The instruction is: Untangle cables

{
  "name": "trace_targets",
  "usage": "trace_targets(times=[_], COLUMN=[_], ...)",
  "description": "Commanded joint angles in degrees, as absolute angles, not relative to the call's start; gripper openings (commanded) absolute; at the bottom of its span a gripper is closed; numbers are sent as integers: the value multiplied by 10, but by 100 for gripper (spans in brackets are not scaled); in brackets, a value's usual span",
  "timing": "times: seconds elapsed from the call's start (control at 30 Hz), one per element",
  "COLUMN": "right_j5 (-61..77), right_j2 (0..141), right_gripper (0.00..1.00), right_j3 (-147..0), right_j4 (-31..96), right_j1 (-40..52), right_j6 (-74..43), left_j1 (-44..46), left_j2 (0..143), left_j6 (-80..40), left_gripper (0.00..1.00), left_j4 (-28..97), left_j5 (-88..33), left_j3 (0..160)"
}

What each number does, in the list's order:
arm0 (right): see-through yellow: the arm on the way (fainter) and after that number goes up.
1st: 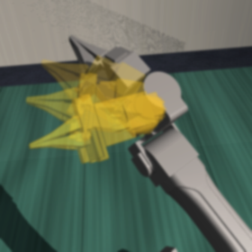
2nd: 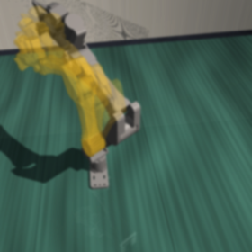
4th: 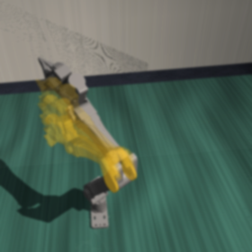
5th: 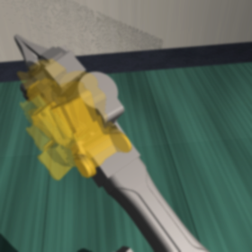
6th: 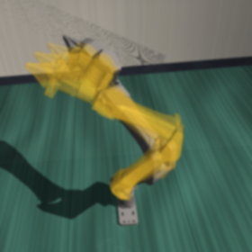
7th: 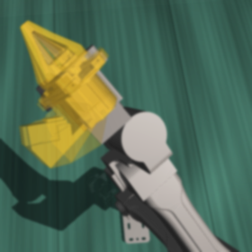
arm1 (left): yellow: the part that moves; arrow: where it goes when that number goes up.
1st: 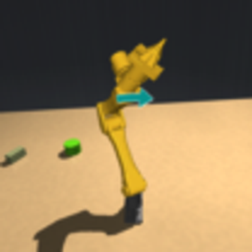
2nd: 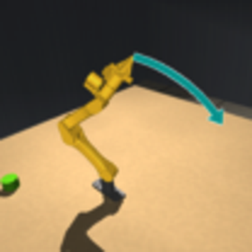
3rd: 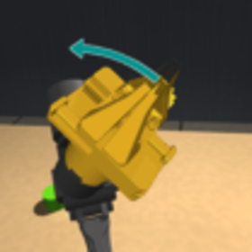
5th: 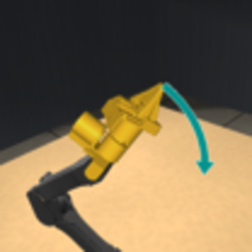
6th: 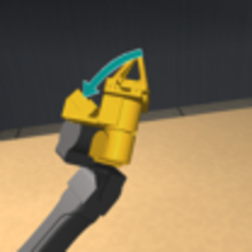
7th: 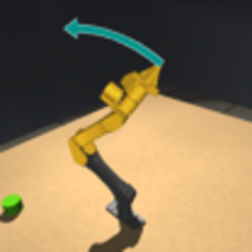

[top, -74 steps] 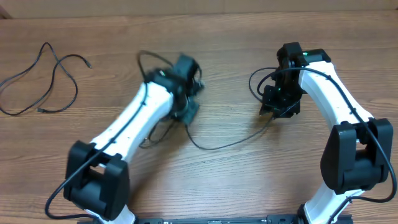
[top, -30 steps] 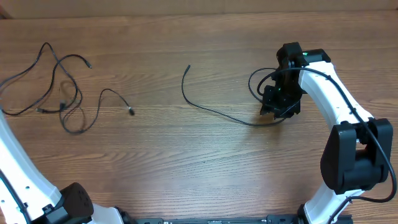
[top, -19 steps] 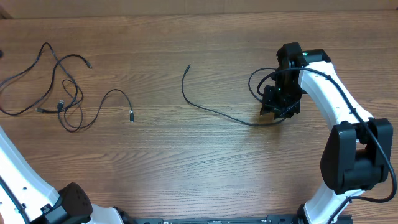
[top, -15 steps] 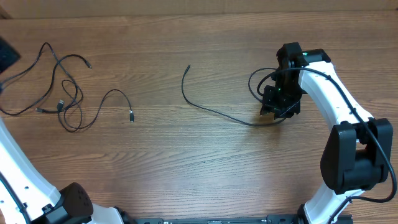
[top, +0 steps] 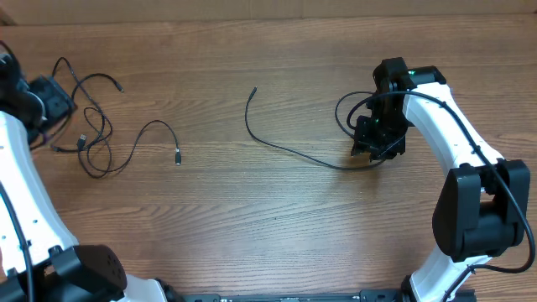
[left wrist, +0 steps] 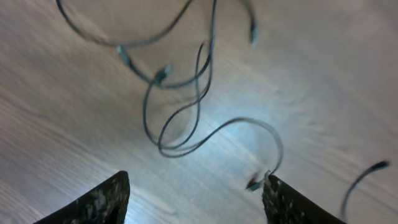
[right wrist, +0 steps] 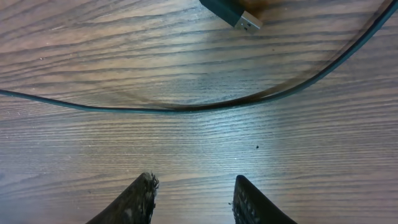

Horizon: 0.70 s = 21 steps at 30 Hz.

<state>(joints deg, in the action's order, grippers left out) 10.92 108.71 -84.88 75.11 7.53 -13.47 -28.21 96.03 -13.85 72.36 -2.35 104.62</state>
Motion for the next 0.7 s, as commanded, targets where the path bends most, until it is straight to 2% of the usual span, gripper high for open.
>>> trace_targets(times=[0.0,0.27,0.47,0.67], right_j5=[103,103,103,103], right_j2=[1085,1085,1085,1085], right_gripper=[39,39,39,39], right_j3=[-848,-848,-848,-848], right_j4=[752,753,753,753], right_j1=[74,74,74,74], right_j6=[-135,-135,-135,-135], left_j1=[-283,-283,-283,-277], left_j2=[965,965,965,969], left_j6=[-143,-143,-141,-142], left_gripper=[70,73,82,82], left_j4=[693,572,470,400], left_j5=[-9,3,2,0], left_j3=[973,809,719,667])
